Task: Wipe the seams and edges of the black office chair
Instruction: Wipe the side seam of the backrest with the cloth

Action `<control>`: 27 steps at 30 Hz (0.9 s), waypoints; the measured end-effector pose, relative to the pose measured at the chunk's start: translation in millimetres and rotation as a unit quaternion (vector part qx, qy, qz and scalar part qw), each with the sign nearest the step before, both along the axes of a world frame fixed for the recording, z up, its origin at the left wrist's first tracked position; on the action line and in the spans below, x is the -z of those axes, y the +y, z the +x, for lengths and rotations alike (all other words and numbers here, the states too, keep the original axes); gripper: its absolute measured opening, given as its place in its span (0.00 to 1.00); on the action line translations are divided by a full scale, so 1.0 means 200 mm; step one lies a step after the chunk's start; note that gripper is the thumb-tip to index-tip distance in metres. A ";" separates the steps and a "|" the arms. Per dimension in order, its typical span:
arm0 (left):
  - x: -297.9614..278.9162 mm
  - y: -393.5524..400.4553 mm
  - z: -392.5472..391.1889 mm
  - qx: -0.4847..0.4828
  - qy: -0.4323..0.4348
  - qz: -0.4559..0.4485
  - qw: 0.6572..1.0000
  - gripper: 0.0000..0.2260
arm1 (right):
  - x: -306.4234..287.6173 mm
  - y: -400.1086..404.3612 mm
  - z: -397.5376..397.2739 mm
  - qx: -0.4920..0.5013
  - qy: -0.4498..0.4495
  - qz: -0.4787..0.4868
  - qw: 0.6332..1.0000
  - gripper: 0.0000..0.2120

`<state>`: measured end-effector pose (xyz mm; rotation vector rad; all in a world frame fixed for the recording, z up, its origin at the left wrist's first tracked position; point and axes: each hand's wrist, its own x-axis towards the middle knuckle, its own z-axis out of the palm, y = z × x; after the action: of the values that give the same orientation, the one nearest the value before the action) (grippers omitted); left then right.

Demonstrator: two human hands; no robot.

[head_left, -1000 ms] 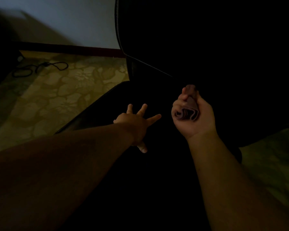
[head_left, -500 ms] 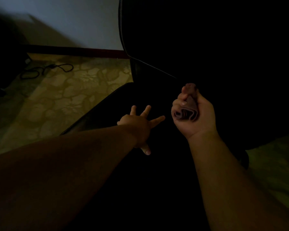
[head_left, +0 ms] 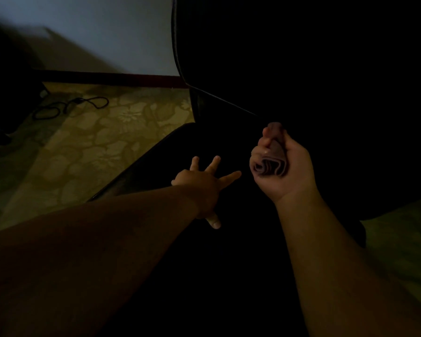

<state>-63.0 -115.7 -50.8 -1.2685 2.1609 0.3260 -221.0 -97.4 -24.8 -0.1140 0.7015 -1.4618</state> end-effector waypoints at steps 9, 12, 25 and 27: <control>0.01 -0.01 0.00 -0.003 -0.003 0.001 1.000 0.59 | -0.02 -0.03 0.01 -0.021 0.056 -0.005 0.998 0.15; 0.01 -0.01 0.00 -0.002 -0.004 -0.002 1.000 0.60 | -0.02 -0.05 0.03 0.020 0.091 0.046 0.995 0.13; 0.02 -0.01 0.01 0.003 0.005 -0.004 1.000 0.60 | -0.02 -0.04 0.05 -0.036 0.007 -0.015 0.999 0.15; 0.02 -0.01 0.01 0.002 0.005 -0.004 1.000 0.60 | -0.02 -0.05 0.04 -0.035 0.002 -0.019 0.999 0.15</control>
<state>-61.5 -118.5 -55.6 -1.2687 2.1759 0.3220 -212.2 -106.8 -20.9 -0.1685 0.6668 -1.4084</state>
